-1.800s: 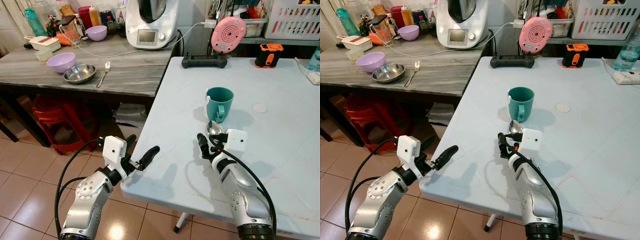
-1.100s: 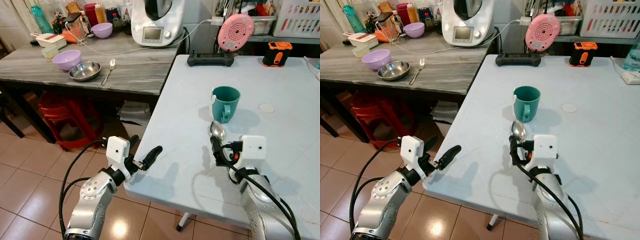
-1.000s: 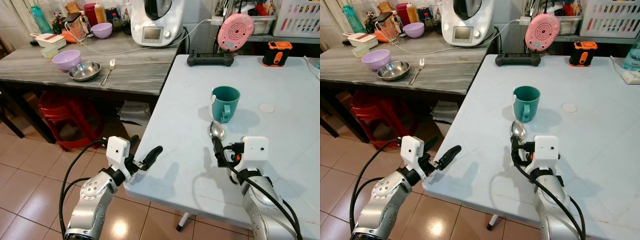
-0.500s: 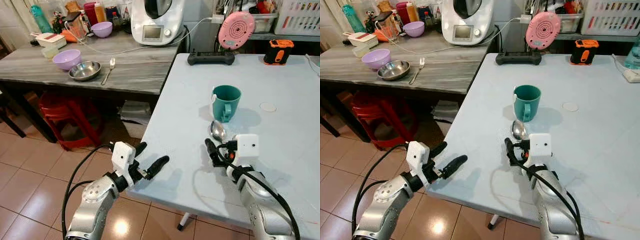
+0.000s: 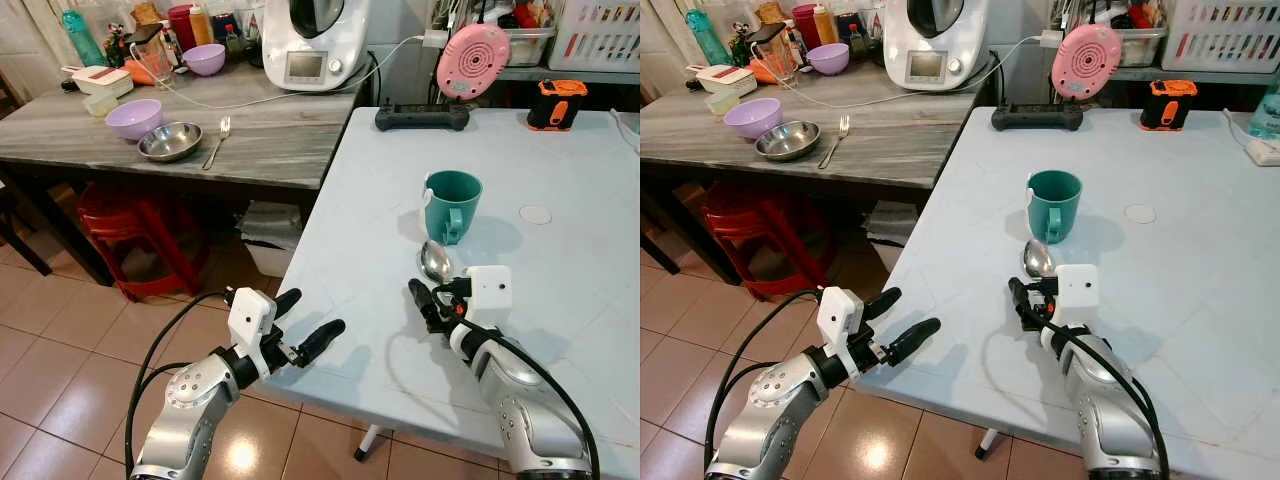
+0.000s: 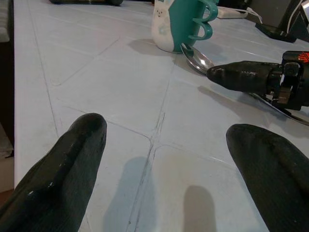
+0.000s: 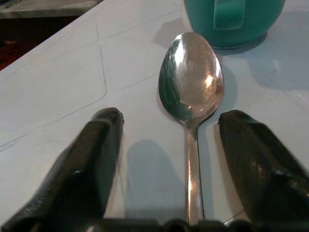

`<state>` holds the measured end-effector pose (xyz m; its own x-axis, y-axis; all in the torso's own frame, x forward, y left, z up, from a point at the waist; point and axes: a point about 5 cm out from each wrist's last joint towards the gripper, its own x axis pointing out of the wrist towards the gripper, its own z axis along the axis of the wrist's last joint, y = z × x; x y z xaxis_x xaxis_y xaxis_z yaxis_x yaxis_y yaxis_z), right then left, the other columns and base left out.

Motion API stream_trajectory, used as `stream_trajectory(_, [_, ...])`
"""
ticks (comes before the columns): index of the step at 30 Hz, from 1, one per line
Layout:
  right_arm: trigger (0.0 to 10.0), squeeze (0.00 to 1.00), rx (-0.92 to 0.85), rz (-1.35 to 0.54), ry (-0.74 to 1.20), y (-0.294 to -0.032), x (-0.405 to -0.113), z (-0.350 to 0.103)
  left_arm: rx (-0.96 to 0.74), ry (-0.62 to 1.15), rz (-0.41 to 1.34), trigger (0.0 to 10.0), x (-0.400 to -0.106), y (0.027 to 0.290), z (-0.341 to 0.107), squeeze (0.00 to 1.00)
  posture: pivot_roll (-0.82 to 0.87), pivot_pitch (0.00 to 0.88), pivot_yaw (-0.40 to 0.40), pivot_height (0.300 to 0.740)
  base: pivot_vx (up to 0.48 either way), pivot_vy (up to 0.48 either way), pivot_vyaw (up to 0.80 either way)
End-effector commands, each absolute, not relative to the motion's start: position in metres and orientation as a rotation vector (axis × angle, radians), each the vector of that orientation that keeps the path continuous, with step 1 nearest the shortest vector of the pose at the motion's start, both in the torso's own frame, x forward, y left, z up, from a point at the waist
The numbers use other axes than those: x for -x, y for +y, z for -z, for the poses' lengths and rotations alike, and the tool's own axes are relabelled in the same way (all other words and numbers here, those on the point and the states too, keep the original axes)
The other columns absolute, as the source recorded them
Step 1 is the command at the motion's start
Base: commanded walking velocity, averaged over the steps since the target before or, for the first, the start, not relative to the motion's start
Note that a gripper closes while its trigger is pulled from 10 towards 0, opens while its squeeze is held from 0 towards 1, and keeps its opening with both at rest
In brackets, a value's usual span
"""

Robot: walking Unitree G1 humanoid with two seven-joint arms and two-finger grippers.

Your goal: Setting the table

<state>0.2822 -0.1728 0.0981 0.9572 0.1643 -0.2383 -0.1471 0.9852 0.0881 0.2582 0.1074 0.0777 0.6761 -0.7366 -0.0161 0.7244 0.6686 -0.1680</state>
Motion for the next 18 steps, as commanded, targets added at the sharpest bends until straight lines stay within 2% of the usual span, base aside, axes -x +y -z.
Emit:
stream_trajectory(1, [0.0, 0.00, -0.084, -0.168, 0.327, -0.172, -0.279, -0.085, 0.134, 0.070, 0.833, 10.0, -0.258, 0.111, -0.081, 0.00, -0.12, 0.043, 0.108, 0.740, 0.000, 0.000, 0.00])
stream_trajectory(18, [0.0, 0.00, -0.039, -0.196, 0.493, -0.179, -0.271, -0.067, 0.138, 0.079, 0.841, 10.0, -0.260, 0.110, -0.079, 0.00, -0.13, 0.038, 0.105, 0.740, 0.000, 0.000, 0.00])
